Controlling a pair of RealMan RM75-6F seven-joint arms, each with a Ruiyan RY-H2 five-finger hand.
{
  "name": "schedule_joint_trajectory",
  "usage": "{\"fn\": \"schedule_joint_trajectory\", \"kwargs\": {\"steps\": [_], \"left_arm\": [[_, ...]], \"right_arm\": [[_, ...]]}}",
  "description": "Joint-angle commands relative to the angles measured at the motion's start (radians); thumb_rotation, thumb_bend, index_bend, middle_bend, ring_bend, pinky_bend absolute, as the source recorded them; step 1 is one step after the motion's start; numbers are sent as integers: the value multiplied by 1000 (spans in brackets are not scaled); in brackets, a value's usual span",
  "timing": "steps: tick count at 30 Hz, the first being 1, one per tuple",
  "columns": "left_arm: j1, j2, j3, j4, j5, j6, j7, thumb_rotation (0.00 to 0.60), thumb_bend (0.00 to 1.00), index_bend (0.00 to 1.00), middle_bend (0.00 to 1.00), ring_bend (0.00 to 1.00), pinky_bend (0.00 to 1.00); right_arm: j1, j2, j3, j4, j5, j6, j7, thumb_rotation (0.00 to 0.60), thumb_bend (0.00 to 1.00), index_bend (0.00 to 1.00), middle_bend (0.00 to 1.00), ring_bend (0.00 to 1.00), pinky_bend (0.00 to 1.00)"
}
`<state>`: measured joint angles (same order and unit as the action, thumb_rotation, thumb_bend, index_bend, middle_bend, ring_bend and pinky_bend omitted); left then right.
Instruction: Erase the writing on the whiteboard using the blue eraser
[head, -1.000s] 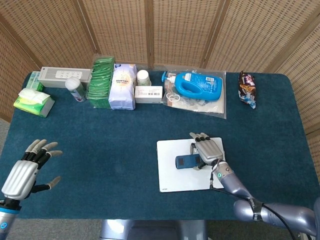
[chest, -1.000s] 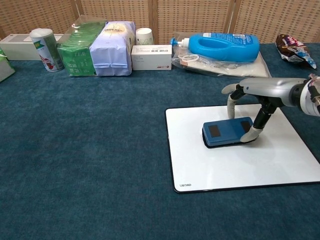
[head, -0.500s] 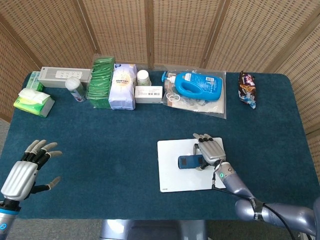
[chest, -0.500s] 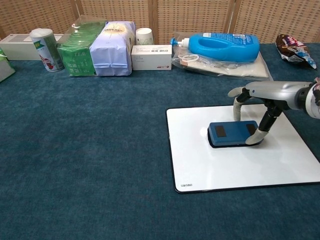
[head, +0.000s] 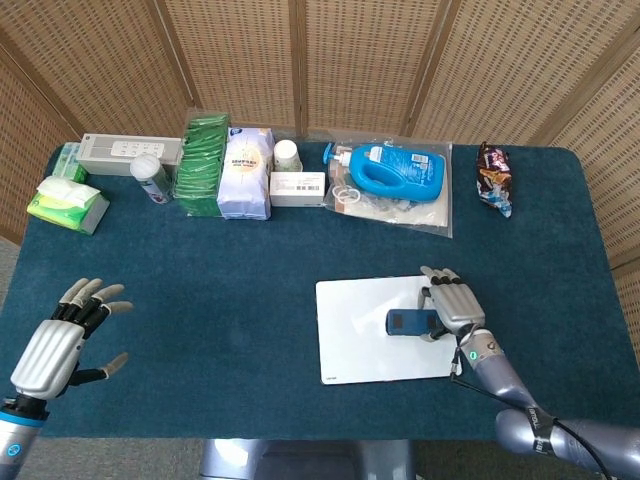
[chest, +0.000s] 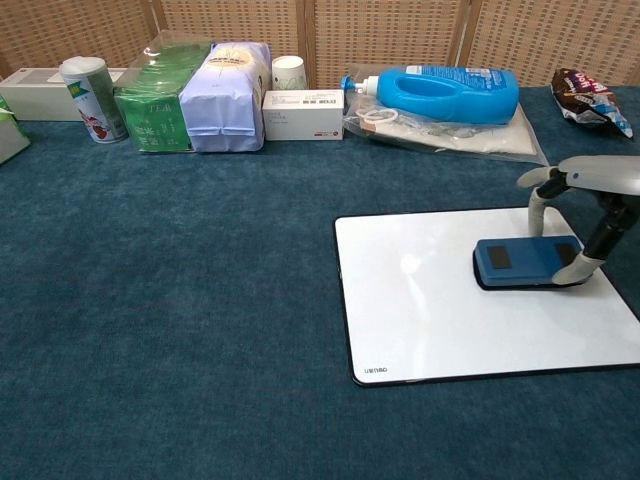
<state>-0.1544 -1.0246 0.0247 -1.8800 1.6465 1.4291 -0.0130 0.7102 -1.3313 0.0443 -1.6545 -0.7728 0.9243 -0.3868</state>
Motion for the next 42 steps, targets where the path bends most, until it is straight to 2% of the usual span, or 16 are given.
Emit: {"fn": "schedule_joint_trajectory", "kwargs": {"steps": [1, 9, 18, 21, 26, 31, 36, 42], "left_arm": [[-1, -1, 0, 0, 0, -1, 1, 600, 294, 261, 175, 9, 0], [-1, -8, 0, -1, 1, 0, 4, 600, 294, 262, 175, 9, 0], [15, -3, 5, 6, -7, 19, -8, 600, 294, 261, 174, 9, 0], [20, -2, 9, 12, -8, 23, -14, 600, 295, 262, 174, 10, 0], [27, -2, 9, 21, -19, 27, -25, 600, 295, 261, 174, 10, 0], [27, -2, 6, 24, -27, 25, -24, 600, 293, 261, 174, 9, 0], [26, 3, -2, 17, -43, 22, -10, 600, 295, 262, 174, 9, 0], [31, 0, -11, 16, -74, 22, 33, 600, 294, 262, 173, 9, 0]], "right_arm": [[-25, 37, -2, -17, -8, 27, 15, 600, 147, 564, 54, 0, 0], [-61, 99, 27, -63, -55, 75, 63, 600, 147, 563, 54, 0, 0], [-58, 97, 52, -48, -73, 68, 71, 600, 145, 549, 51, 0, 0], [-53, 80, 54, -19, -74, 67, 56, 600, 142, 478, 44, 0, 0], [-51, 63, 56, 20, -76, 70, 39, 600, 146, 231, 0, 0, 0], [-60, 66, 62, 31, -89, 69, 55, 600, 144, 84, 0, 0, 0], [-86, 86, 73, 34, -118, 94, 93, 600, 148, 57, 0, 0, 0], [-135, 98, 83, 28, -200, 170, 153, 600, 170, 99, 0, 0, 0]]}}
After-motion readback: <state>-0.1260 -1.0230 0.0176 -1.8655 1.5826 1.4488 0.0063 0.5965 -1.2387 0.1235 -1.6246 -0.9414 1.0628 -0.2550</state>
